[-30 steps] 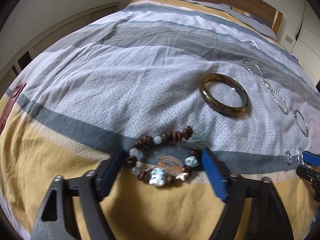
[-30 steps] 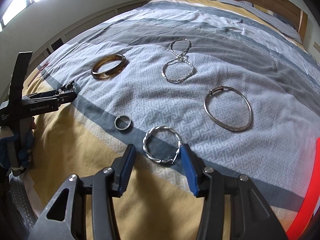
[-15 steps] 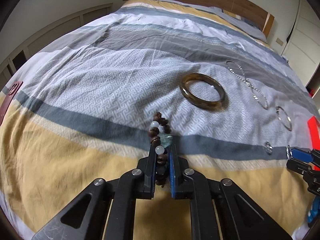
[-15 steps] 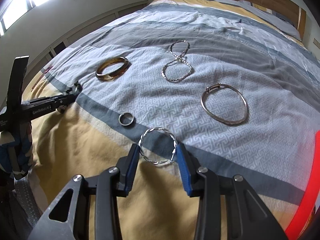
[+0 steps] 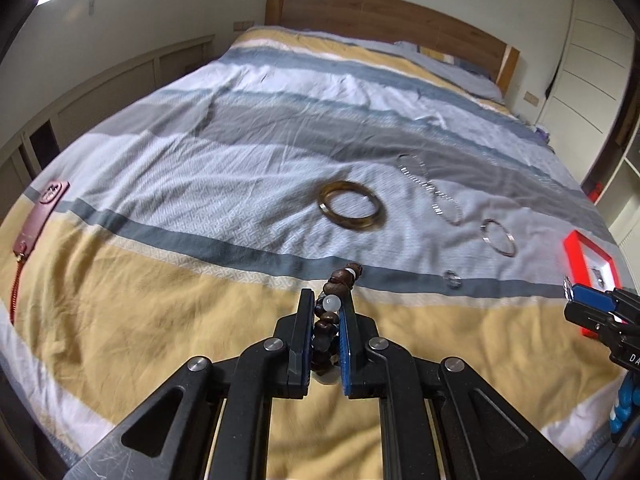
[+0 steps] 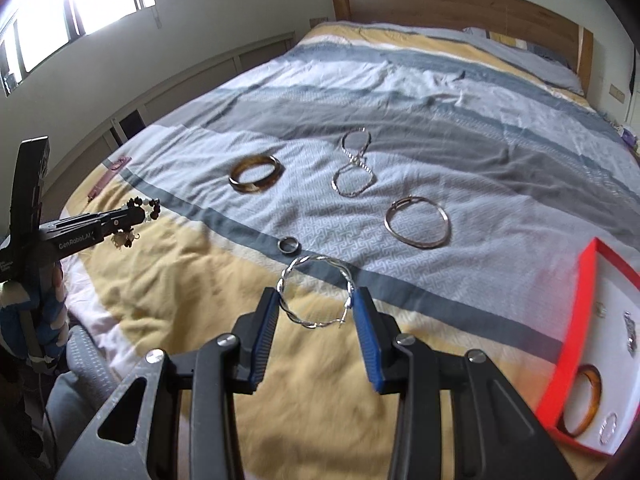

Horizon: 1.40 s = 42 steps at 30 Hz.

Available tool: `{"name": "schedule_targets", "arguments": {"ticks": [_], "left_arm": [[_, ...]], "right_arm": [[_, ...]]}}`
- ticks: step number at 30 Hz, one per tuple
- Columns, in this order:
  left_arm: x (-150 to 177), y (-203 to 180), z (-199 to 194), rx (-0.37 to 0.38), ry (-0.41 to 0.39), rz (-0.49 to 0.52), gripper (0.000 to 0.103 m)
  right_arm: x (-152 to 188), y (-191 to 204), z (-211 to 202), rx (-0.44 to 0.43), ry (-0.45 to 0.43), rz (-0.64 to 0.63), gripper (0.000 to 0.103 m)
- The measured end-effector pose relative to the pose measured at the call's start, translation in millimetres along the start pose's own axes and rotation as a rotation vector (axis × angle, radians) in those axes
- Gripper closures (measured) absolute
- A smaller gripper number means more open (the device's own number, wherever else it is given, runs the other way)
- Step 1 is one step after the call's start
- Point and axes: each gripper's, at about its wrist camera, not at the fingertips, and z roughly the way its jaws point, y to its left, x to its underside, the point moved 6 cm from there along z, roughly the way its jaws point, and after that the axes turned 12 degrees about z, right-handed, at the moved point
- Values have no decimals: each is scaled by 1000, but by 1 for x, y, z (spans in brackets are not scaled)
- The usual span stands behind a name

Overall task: Organize jewelry
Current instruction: 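Carry the beaded bracelet and silver hoop into the red box and open both tools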

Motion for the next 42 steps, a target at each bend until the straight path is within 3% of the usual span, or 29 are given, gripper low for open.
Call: {"name": "schedule_targets", "arguments": {"ticks": [10, 19, 26, 32, 37, 42], "left_arm": [[-16, -63, -48, 61, -68, 78, 92], [-46, -175, -49, 204, -86, 204, 92], [-72, -295, -21, 340, -64, 337, 92], [-87, -397, 23, 425, -19, 439, 92], [-91, -453, 70, 435, 43, 484, 92], [-88, -476, 113, 412, 106, 493, 92]], "right_arm": [[8, -25, -76, 30, -107, 48, 67], [20, -97, -126, 118, -171, 132, 67], [28, -188, -148, 221, -171, 220, 67], [34, -267, -136, 281, -124, 285, 67], [32, -312, -115, 290, -74, 294, 67], [32, -335, -90, 289, -21, 258, 67]]}}
